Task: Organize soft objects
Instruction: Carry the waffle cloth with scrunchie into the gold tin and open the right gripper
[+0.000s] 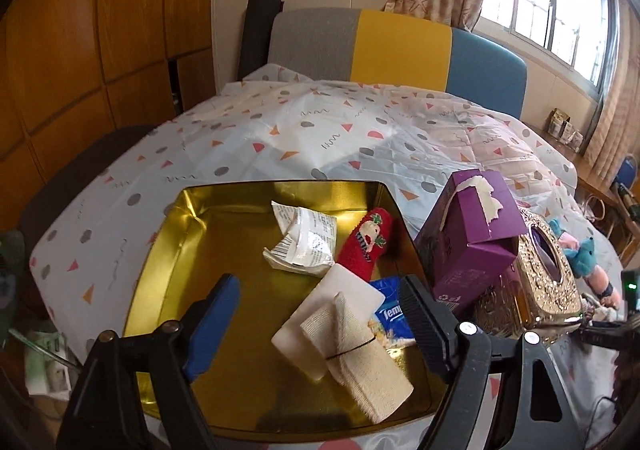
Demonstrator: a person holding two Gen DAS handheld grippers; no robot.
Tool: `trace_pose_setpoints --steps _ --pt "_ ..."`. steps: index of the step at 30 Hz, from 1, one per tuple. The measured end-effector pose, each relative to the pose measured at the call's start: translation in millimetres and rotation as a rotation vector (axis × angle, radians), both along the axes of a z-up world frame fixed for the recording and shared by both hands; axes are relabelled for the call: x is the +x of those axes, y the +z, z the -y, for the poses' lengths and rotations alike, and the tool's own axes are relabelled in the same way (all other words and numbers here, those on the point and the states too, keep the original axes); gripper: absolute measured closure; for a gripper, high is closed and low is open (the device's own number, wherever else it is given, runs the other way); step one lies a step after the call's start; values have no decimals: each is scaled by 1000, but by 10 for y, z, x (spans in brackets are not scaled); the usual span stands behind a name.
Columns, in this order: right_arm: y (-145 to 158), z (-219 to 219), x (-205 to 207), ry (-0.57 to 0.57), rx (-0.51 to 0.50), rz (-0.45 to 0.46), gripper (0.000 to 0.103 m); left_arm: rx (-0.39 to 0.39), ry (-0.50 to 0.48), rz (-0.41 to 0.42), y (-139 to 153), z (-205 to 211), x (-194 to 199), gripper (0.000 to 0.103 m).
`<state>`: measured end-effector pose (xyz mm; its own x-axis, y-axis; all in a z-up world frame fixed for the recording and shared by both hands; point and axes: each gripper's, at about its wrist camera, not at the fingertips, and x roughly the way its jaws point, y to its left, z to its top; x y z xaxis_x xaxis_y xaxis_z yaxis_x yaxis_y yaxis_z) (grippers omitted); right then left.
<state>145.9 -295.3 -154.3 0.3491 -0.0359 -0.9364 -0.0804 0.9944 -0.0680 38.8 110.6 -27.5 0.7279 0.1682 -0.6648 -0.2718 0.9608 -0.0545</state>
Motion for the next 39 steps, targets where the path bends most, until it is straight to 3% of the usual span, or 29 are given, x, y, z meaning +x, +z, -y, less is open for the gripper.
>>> trace_pose_setpoints --steps 11,23,28,34,39 --pt "4 -71 -38 34 22 2 60 -10 -12 -6 -44 -20 -190 21" --pt "34 -126 -63 -51 30 -13 60 -37 3 -32 -175 -186 -287 21" --pt "122 -37 -20 -115 126 -16 62 -37 19 -41 -222 -273 -341 21" --pt "478 7 0 -168 202 98 62 -38 39 -43 -253 -367 -376 21" --pt "970 -203 -9 -106 237 227 62 -47 51 -41 -262 -402 -379 21"
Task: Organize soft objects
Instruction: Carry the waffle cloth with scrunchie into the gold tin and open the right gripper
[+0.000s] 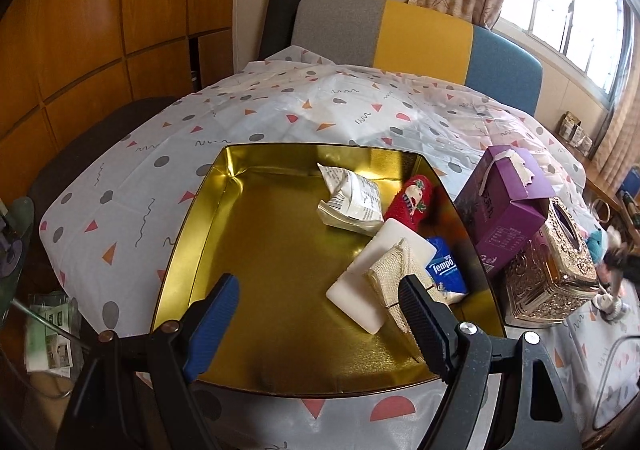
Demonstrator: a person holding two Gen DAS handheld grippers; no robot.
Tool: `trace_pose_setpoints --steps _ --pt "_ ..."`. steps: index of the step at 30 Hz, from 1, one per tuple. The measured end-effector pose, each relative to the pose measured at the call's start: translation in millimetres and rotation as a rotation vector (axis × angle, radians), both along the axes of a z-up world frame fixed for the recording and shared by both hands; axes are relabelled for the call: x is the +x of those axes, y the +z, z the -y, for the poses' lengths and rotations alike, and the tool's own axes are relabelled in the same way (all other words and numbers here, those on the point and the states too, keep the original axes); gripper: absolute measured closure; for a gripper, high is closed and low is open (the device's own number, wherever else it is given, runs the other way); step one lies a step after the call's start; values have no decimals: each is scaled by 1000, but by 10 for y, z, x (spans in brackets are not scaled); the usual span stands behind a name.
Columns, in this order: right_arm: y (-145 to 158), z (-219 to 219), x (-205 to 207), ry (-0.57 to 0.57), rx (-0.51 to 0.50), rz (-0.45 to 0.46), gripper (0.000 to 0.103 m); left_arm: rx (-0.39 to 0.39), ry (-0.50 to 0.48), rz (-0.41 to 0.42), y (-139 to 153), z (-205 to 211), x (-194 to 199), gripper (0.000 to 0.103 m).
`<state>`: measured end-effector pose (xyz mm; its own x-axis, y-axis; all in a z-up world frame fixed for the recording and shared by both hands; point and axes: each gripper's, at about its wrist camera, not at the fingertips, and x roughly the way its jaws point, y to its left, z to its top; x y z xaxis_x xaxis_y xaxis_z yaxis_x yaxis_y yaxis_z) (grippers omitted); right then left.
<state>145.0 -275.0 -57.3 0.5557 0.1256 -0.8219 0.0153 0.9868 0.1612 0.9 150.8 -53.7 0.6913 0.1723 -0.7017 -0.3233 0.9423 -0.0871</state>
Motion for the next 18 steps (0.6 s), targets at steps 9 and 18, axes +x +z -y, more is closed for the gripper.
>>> trace_pose_setpoints --steps 9,18 --pt "617 -846 -247 194 18 193 62 -17 29 2 -4 -107 -25 21" --pt "790 -2010 -691 567 47 260 62 -19 133 32 95 -459 -109 21"
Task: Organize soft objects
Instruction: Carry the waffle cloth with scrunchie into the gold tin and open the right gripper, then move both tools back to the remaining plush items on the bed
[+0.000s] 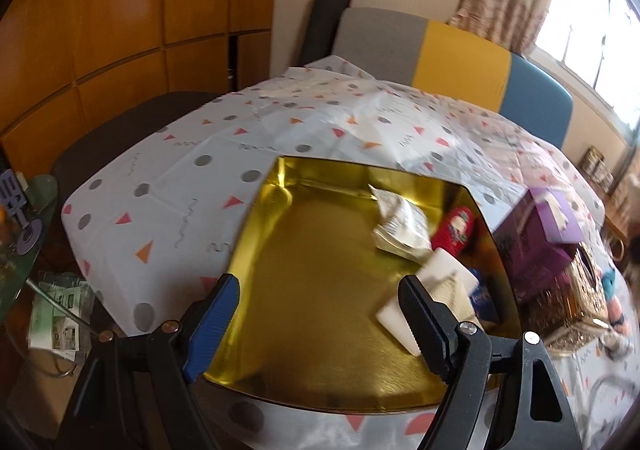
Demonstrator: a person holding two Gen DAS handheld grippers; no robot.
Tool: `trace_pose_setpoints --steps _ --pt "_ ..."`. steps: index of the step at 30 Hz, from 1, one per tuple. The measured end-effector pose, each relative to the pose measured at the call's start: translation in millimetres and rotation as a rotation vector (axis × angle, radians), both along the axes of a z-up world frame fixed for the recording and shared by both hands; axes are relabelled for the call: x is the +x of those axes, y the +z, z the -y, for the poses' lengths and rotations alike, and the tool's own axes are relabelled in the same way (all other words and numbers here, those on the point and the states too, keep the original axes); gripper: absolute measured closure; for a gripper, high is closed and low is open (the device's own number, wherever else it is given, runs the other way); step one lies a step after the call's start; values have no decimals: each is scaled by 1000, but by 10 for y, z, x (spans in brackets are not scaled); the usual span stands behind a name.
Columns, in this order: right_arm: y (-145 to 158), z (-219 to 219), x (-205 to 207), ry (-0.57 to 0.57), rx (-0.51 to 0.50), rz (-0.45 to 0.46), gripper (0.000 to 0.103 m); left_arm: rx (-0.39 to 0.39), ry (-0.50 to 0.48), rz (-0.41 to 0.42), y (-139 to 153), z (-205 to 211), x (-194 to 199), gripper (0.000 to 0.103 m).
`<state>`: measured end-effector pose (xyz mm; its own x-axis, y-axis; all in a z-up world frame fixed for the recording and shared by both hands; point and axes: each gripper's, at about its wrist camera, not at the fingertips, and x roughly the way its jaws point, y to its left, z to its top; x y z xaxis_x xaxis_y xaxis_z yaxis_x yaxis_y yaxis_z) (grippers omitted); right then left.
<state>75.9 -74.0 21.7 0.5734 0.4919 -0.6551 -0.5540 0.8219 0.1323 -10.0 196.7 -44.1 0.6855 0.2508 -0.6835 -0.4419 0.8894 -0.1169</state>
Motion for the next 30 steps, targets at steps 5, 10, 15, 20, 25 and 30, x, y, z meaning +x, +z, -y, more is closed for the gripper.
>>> trace_pose_setpoints --steps 5,10,15,20,25,30 --pt "-309 -721 -134 184 -33 -75 62 2 40 13 44 -145 -52 21" --pt "-736 -1249 -163 308 -29 -206 61 14 76 25 76 -234 -111 16" --pt "-1137 -1560 -189 347 -107 -288 57 21 83 17 54 -260 -115 16" --pt "-1342 -1586 -185 319 -166 -294 55 31 76 7 30 -227 -114 16" --pt "-1346 -1509 -221 332 -139 -300 48 36 55 11 36 -160 -106 16" --pt "-1210 -1351 -219 307 -98 -275 41 40 32 11 54 -69 -99 16"
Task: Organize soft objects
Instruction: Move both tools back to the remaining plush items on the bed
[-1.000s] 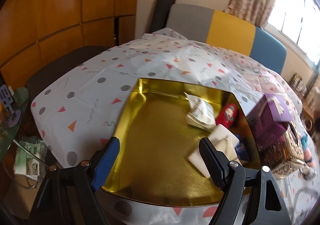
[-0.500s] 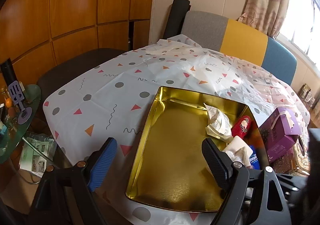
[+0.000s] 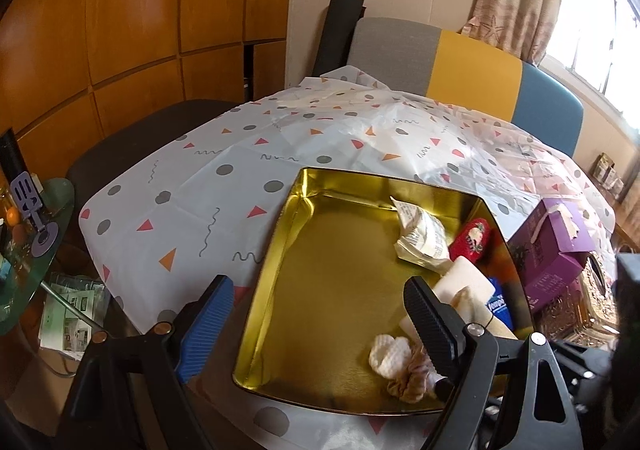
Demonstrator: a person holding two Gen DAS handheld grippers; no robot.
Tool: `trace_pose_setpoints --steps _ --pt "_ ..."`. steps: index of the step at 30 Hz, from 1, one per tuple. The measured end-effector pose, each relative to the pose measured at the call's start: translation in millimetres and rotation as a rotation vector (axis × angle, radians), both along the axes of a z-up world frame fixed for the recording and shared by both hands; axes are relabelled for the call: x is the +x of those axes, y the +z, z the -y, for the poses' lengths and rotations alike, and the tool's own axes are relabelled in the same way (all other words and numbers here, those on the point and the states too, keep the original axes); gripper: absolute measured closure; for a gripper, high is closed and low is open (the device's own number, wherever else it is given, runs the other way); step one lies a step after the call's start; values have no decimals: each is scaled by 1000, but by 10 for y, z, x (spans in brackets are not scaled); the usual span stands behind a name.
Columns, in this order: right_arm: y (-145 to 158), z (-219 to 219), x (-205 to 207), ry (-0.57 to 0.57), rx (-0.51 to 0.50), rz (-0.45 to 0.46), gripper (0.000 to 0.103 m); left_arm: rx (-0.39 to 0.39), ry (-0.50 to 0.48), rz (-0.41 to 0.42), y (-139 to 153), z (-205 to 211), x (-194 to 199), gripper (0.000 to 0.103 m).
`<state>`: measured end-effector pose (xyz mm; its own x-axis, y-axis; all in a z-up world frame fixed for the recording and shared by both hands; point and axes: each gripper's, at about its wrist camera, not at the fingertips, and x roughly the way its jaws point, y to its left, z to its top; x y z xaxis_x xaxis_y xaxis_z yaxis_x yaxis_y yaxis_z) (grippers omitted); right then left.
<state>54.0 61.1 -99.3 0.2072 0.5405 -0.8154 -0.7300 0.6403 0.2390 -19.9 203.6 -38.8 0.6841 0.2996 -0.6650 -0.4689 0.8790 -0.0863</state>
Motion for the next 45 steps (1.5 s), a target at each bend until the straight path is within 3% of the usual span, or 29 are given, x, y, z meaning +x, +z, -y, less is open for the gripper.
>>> trace_pose_setpoints --steps 13,29,38,45 --pt "467 498 -52 -112 39 181 40 17 -62 0 60 223 36 15" --pt "913 1485 210 -318 55 304 41 42 -124 -9 109 461 98 15" --pt "1006 2465 548 -564 18 337 41 68 -161 -1 177 600 130 15" --pt "916 3626 861 -907 -18 334 41 86 -224 33 316 769 164 15"
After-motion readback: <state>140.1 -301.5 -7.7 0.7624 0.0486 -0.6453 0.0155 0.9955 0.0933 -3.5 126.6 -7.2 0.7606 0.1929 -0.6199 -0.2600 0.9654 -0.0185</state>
